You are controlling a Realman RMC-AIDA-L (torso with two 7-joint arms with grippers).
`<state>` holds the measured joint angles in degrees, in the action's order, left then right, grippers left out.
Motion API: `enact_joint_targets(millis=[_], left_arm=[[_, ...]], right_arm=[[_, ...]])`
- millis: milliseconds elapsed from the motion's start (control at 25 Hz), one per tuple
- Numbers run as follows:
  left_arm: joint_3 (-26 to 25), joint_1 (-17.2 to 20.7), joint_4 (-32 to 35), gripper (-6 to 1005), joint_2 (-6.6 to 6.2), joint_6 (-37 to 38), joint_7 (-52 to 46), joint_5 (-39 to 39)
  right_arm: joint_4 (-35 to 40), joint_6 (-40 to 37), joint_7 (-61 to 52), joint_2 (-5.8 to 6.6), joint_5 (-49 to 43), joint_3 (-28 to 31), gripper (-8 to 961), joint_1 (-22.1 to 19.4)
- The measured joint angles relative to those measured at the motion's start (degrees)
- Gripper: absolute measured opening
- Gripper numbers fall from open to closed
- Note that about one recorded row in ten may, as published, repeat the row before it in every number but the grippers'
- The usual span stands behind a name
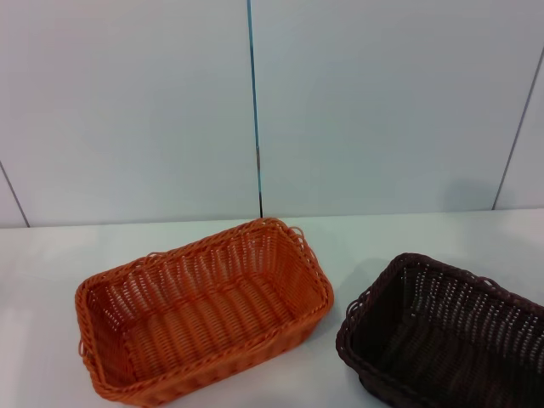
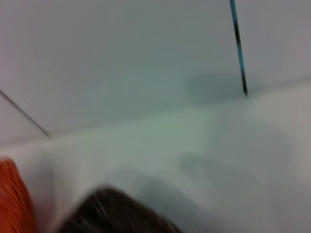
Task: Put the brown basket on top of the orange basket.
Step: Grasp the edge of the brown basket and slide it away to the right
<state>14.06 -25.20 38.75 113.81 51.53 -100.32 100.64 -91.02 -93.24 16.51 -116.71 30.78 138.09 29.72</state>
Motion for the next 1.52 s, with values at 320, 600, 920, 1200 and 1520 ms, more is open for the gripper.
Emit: enact_joint_targets(millis=[320,600,920,1200,1520], left_arm=[[0.3,-0.3,-0.2,865,0.00,-1.5,0.6,0.0],[0.2,-0.3,0.0,865,-0.09,-2.0,0.7,0.2],[0.0,-0.7,0.1,865,-0.48,-2.3,1.1,0.2],[-0.1,-0.8,0.1,865,-0.82,-3.7,1.6,0.2],[-0.1,-0.8,0.1,865,-1.16,-4.4,2.2,0.2]], right_arm=[[0.8,-6.2,0.8,-0.25,-2.5,-0.2,691,-1.2],[4.5,-9.0,3.0,1.18,-2.8,0.2,721,-4.0],[4.9,-10.1,3.9,0.85,-3.7,0.9,726,-5.9],[6.9,-8.2,5.5,-1.76,-4.6,0.9,726,-6.4],[11.8,-2.5,6.2,-2.41,-4.4,0.4,725,-6.9]])
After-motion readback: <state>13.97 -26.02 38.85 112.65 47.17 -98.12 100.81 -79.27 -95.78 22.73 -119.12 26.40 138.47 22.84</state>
